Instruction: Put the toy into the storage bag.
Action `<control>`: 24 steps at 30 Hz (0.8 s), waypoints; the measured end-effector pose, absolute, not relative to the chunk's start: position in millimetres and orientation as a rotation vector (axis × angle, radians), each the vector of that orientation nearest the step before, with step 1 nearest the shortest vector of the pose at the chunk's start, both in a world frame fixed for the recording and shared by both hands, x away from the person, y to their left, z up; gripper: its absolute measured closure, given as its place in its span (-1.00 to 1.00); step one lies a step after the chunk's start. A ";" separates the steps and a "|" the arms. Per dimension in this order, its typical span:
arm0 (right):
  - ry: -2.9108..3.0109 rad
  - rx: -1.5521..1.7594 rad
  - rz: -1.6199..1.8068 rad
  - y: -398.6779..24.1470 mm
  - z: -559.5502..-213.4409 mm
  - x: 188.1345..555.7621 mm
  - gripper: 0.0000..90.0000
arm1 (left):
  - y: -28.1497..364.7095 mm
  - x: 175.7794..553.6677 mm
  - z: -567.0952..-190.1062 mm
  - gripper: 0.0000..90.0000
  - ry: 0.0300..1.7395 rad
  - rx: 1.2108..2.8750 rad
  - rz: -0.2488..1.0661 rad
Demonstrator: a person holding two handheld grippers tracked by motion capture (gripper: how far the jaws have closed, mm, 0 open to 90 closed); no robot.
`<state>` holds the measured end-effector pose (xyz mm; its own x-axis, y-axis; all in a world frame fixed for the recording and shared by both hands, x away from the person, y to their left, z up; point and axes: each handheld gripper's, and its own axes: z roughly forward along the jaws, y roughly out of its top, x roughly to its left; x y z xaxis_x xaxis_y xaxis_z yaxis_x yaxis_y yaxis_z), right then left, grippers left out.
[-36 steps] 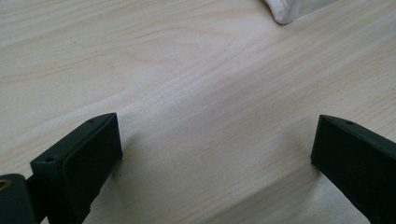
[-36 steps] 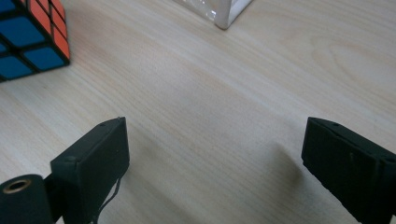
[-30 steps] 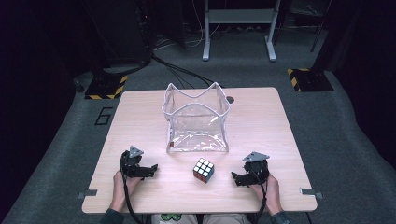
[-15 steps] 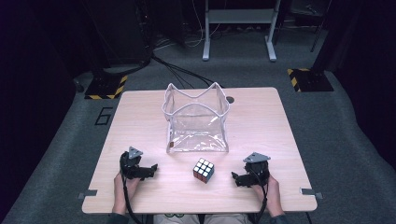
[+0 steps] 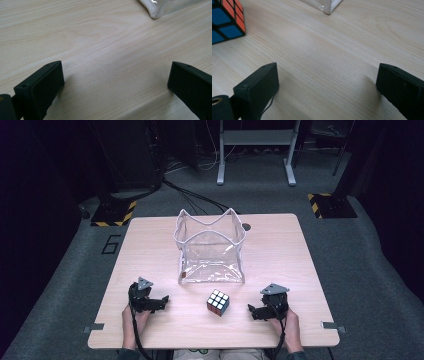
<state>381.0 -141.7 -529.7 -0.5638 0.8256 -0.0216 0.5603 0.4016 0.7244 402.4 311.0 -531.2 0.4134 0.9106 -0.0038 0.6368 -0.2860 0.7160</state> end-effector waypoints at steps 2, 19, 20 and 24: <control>2.276 1.207 0.961 -140.5 -529.4 379.8 -0.92 | 311.0 402.4 -531.2 -0.99 1.309 2.027 0.547; 2.236 1.259 0.955 -138.3 -525.7 381.1 -1.00 | 311.0 403.0 -531.2 -0.98 1.319 2.016 0.550; 2.239 1.264 0.961 -138.3 -525.1 380.8 -1.00 | 311.1 403.1 -531.3 -0.98 1.320 2.015 0.552; 2.252 1.262 0.991 -137.0 -520.6 379.7 -1.00 | 311.1 403.1 -531.3 -0.98 1.324 2.013 0.554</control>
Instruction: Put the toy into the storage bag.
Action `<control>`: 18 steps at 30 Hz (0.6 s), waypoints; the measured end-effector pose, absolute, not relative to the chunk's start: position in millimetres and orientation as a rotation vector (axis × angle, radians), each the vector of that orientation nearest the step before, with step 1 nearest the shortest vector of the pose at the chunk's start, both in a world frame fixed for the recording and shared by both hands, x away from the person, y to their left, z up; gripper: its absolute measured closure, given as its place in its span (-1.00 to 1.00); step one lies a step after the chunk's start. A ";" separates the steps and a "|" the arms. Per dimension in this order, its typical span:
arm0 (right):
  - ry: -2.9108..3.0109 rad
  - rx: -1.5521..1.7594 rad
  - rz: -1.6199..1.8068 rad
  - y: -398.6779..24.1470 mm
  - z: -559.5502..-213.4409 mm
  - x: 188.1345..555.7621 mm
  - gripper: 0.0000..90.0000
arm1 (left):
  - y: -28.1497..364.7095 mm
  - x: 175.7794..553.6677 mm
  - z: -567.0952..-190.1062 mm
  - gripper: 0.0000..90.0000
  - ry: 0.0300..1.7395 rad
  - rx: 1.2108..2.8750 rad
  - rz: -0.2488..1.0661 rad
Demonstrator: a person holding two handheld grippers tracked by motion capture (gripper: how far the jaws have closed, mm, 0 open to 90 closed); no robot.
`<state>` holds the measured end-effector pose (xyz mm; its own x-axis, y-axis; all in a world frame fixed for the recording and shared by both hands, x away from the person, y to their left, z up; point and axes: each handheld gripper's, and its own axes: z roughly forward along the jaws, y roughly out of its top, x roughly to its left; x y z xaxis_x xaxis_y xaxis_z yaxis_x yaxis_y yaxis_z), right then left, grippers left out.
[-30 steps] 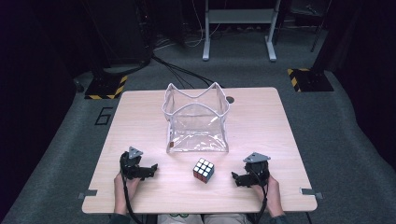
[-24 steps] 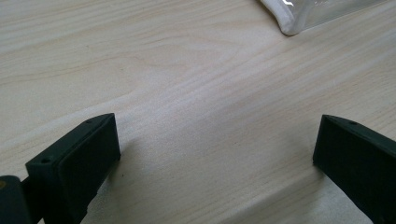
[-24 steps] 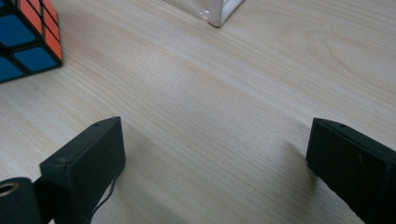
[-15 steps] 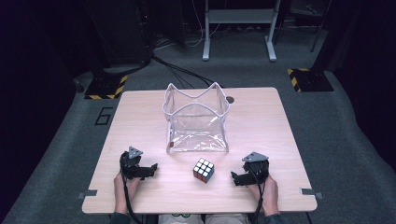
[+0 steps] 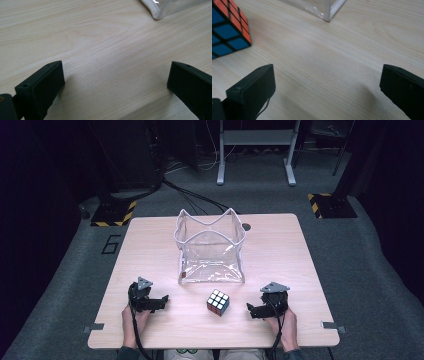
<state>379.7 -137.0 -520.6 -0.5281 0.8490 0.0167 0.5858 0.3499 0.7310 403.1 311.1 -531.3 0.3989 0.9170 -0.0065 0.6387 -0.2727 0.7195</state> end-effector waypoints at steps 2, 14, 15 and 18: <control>2.258 1.256 1.007 -134.4 -517.8 379.0 -1.00 | 310.9 403.0 -531.4 -0.98 1.326 2.011 0.555; 2.319 1.179 1.036 -113.1 -506.5 377.6 -1.00 | 311.8 402.8 -530.5 -0.97 1.318 2.031 0.551; 2.324 1.165 1.029 -109.9 -505.5 377.2 -1.00 | 311.6 402.7 -530.6 -0.97 1.320 2.028 0.551; 2.329 1.140 1.034 -104.2 -503.2 376.5 -1.00 | 311.7 402.7 -530.5 -0.97 1.318 2.029 0.552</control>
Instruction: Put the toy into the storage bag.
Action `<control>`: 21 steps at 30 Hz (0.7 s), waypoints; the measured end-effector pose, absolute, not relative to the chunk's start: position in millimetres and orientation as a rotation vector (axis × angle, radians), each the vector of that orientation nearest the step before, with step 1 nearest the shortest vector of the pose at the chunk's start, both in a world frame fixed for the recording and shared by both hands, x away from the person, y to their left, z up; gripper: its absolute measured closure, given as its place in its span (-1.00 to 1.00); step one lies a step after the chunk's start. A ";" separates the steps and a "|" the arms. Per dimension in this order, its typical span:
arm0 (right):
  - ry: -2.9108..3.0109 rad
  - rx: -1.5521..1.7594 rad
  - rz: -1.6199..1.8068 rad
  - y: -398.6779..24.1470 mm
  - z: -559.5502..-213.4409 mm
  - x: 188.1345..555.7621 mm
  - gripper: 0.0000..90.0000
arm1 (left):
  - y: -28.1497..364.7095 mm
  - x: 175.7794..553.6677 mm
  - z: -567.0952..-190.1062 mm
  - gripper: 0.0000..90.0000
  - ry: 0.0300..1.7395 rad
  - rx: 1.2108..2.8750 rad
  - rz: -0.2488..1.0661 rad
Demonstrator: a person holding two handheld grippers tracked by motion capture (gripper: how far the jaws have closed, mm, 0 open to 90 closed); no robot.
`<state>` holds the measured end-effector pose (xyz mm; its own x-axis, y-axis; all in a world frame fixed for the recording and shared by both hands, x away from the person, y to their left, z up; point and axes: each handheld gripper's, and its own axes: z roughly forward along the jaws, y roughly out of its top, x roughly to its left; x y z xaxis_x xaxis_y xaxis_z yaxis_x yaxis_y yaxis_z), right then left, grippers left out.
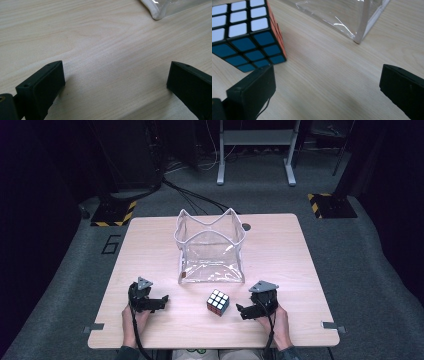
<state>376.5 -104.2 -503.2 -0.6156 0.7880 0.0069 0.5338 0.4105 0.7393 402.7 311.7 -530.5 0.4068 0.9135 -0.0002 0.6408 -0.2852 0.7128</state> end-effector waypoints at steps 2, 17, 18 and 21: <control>2.334 1.127 1.038 -100.8 -502.2 376.3 -1.00 | 311.6 402.6 -530.6 -0.97 1.319 2.027 0.552; 2.369 1.059 1.050 -79.3 -491.1 369.6 -1.00 | 311.9 403.0 -530.7 -0.96 1.320 2.022 0.552; 2.377 1.039 1.053 -78.8 -490.6 369.5 -1.00 | 311.9 402.9 -530.7 -0.96 1.320 2.022 0.551; 2.388 1.025 1.049 -75.4 -489.3 368.1 -1.00 | 312.3 403.2 -530.5 -0.96 1.321 2.024 0.554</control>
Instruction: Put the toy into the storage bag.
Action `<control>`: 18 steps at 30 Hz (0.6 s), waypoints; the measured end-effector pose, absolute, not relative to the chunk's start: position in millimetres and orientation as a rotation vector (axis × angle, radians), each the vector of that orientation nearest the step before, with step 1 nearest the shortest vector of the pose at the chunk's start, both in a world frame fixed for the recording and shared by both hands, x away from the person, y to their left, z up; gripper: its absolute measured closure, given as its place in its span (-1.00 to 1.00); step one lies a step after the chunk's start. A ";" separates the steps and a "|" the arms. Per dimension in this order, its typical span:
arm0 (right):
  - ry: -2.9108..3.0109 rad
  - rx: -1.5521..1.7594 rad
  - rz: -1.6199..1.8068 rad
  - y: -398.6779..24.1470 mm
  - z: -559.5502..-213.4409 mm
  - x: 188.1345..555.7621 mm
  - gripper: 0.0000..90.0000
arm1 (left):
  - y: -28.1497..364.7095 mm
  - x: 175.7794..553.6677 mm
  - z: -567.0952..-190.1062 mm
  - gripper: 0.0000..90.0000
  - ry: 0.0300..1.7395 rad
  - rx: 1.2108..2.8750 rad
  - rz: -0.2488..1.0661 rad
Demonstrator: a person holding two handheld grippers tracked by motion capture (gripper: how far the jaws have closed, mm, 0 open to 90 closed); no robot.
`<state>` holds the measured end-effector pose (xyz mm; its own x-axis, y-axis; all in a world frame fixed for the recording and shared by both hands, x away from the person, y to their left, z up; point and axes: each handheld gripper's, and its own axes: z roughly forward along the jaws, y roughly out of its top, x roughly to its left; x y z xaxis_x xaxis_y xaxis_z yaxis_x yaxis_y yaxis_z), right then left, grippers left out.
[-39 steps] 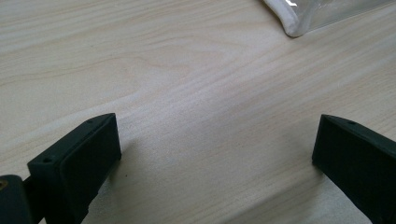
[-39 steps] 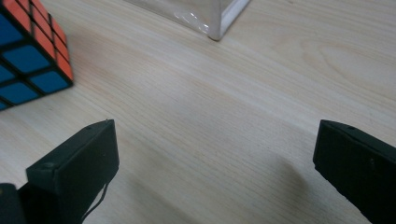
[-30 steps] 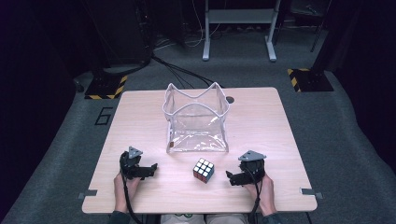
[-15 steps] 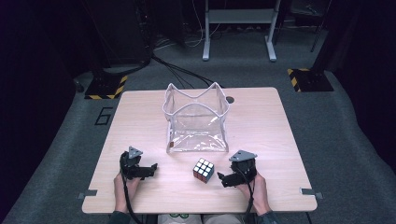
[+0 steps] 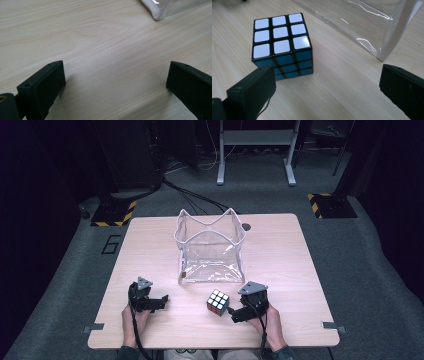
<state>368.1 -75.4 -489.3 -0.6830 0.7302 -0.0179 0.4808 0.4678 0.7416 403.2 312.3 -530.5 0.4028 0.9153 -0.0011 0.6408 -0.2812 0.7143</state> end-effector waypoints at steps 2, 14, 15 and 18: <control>2.387 1.017 1.058 -73.7 -488.7 367.4 -1.00 | 312.6 403.2 -530.3 -0.96 1.322 2.027 0.559; 2.462 0.921 1.058 -51.2 -489.8 365.3 -1.00 | 312.4 403.3 -530.6 -0.95 1.325 2.021 0.558; 2.466 0.915 1.053 -47.6 -490.4 365.1 -1.00 | 312.5 403.3 -530.6 -0.95 1.325 2.021 0.558; 2.479 0.882 1.047 -42.2 -491.6 366.0 -1.00 | 312.6 403.2 -530.3 -0.95 1.325 2.023 0.553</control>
